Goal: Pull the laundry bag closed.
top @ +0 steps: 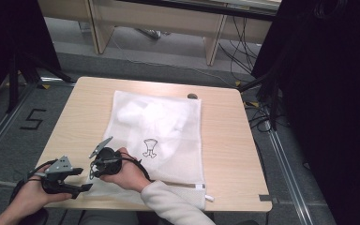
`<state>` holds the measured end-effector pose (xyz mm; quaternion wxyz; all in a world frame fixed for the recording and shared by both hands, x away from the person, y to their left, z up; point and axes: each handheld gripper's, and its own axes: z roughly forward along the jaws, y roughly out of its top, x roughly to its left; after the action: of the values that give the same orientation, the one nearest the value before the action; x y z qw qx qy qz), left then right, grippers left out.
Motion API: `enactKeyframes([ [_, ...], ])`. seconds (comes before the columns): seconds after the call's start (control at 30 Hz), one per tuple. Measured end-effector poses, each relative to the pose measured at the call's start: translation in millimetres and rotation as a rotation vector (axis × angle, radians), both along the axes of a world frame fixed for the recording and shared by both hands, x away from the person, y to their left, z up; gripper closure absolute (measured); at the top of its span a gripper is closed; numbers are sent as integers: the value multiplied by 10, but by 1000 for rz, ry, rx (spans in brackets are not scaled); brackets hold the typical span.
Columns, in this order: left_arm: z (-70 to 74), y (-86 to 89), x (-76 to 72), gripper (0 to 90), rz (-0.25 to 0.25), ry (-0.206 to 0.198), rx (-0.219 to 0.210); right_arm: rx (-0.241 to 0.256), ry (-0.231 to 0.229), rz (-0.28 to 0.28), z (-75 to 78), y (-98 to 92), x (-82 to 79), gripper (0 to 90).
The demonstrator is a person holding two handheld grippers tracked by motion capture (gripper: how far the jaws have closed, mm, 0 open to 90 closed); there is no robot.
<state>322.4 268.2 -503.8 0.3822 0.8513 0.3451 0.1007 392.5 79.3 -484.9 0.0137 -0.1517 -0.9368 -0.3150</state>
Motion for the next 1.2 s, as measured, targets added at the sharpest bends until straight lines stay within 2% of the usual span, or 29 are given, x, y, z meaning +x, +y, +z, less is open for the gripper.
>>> enactKeyframes([
  [0.1, 0, 1, 1, 269, 0, 0, 0, -4, 12, -2, -36, 47, 5, 718],
  [0.17, 1, 2, 1, 270, 0, -1, -4, -9, -3, 7, -49, 67, 20, 719],
  [0.3, 1, 2, 1, 269, 0, -1, -4, -16, 5, 12, -68, 113, 10, 729],
  [0.4, 1, 5, 2, 270, 1, 1, 0, -23, 2, 17, -89, 153, 2, 750],
  [0.43, -8, -2, -2, 270, 21, 11, -6, -26, 1, 20, -88, 156, 0, 760],
  [0.47, -8, -2, -2, 270, 21, 11, -6, -26, 1, 20, -88, 156, 0, 760],
  [0.5, -7, 0, -1, 269, 19, 12, -5, -30, -12, 26, -91, 161, 8, 791],
  [0.53, -7, -1, -1, 269, 19, 13, -5, -34, 2, 12, -90, 163, -5, 801],
  [0.6, -8, -2, -1, 269, 20, 14, -4, -30, -13, 32, -95, 164, 10, 817],
  [0.63, -8, -8, -10, 270, 22, 15, -10, -34, 4, 19, -90, 163, -11, 818],
  [0.7, -16, -2, 2, 269, 19, 17, -4, -30, -14, 45, -90, 166, 2, 819],
  [0.87, -9, 11, 11, 282, 17, 12, 6, -27, -19, 38, -5, 166, -19, 821],
  [0.97, -9, 5, 11, 291, 19, 14, -6, -25, -20, 37, 67, 161, -26, 821],
  [1.0, -10, -1, 6, 295, 15, 27, -22, -27, -23, 40, 94, 156, -26, 821],
  [1.03, -13, -14, 3, 311, 33, 39, -49, -21, -21, 47, 120, 150, -26, 821],
  [1.07, -12, -11, 3, 329, 35, 59, -50, -21, -43, 56, 136, 145, -15, 821],
  [1.1, -5, -10, 9, 330, 32, 57, -41, -22, -35, 58, 156, 140, -21, 821],
  [1.13, -18, -29, 9, 335, 45, 62, -72, -24, -31, 48, 170, 133, -31, 821],
  [1.17, -18, -33, 11, 345, 49, 68, -80, -20, -31, 59, 180, 130, -31, 821],
  [1.2, -18, -33, 11, 354, 49, 68, -80, -29, -28, 45, 196, 122, -42, 821],
])
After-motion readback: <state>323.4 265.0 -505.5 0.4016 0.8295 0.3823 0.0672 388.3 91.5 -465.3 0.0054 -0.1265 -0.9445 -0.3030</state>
